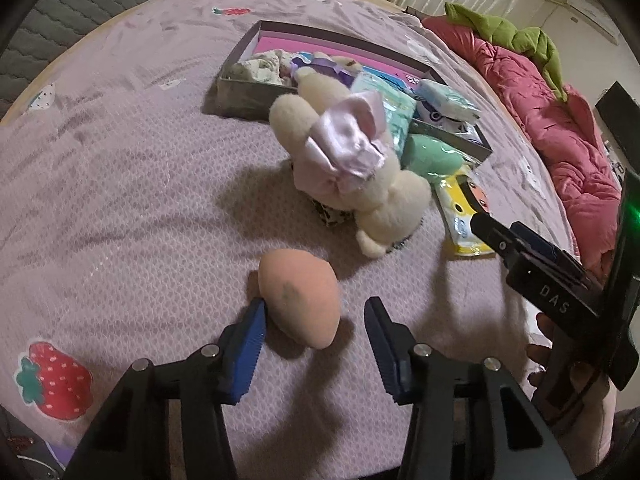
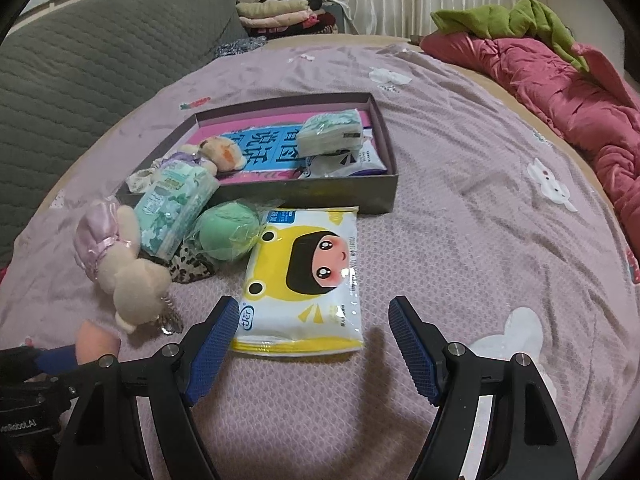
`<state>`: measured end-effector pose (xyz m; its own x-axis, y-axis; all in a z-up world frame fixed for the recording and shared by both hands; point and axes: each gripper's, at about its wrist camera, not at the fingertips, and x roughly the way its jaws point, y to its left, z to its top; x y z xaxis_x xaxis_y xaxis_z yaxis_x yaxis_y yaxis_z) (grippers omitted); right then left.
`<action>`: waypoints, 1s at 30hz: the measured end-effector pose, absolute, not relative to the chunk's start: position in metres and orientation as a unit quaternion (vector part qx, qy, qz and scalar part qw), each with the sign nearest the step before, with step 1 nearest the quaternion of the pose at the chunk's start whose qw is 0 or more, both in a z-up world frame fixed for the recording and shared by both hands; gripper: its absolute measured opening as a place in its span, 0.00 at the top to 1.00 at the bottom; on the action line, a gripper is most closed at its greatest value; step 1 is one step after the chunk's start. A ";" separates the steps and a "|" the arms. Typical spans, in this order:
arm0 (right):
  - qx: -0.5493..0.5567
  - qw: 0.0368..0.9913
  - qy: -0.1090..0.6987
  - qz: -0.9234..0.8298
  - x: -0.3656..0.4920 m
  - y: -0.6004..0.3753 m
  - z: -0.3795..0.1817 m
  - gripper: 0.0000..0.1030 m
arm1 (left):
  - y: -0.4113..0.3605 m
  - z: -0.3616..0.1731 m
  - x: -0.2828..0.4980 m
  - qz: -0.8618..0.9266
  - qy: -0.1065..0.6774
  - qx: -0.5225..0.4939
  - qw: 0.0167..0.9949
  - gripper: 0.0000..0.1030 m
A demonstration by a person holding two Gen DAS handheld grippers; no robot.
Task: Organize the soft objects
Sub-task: 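Grasp the orange makeup sponge with the left tool while the right tool grasps the yellow wipes pack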
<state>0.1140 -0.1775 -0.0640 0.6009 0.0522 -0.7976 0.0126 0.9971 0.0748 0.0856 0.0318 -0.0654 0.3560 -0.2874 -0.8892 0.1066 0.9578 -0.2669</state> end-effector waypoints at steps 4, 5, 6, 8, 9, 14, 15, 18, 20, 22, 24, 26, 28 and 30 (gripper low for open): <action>0.037 0.889 0.456 0.008 0.125 -0.175 -0.072 0.24 | 0.030 -0.070 0.092 -0.114 0.556 -0.073 0.820 0.53; 0.037 0.889 0.457 0.007 0.127 -0.175 -0.073 0.24 | 0.031 -0.071 0.093 -0.113 0.557 -0.074 0.820 0.54; 0.037 0.888 0.458 0.006 0.129 -0.175 -0.075 0.24 | 0.031 -0.073 0.095 -0.112 0.557 -0.075 0.819 0.55; 0.043 0.888 0.459 0.006 0.135 -0.175 -0.078 0.24 | 0.033 -0.073 0.098 -0.113 0.555 -0.080 0.820 0.56; 0.044 0.887 0.459 0.006 0.137 -0.175 -0.078 0.24 | 0.034 -0.073 0.100 -0.114 0.555 -0.082 0.820 0.56; 0.041 0.885 0.464 0.005 0.149 -0.169 -0.084 0.24 | 0.039 -0.073 0.106 -0.115 0.549 -0.098 0.822 0.56; 0.039 0.885 0.465 0.004 0.150 -0.168 -0.084 0.24 | 0.040 -0.073 0.108 -0.115 0.547 -0.101 0.823 0.56; 0.034 0.884 0.466 0.002 0.154 -0.166 -0.087 0.24 | 0.044 -0.071 0.110 -0.113 0.539 -0.105 0.828 0.56; 0.037 0.885 0.465 0.002 0.155 -0.167 -0.088 0.24 | 0.044 -0.069 0.112 -0.113 0.533 -0.104 0.832 0.56; 0.039 0.885 0.465 0.003 0.155 -0.168 -0.088 0.24 | 0.041 -0.068 0.113 -0.114 0.527 -0.092 0.837 0.56; 0.039 0.885 0.465 0.003 0.155 -0.168 -0.088 0.24 | 0.036 -0.068 0.115 -0.116 0.524 -0.077 0.840 0.56; 0.039 0.885 0.465 0.003 0.155 -0.168 -0.088 0.24 | 0.034 -0.068 0.117 -0.116 0.519 -0.066 0.844 0.56; 0.041 0.885 0.465 0.003 0.155 -0.168 -0.088 0.24 | 0.032 -0.068 0.120 -0.120 0.514 -0.059 0.848 0.56; 0.041 0.884 0.465 0.003 0.155 -0.168 -0.088 0.24 | 0.032 -0.070 0.123 -0.127 0.515 -0.059 0.846 0.56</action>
<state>0.1554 -0.1681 -0.0884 0.5677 0.0442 -0.8220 0.0324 0.9966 0.0759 0.1225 0.0317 -0.0698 0.4381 -0.2761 -0.8555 0.1546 0.9606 -0.2308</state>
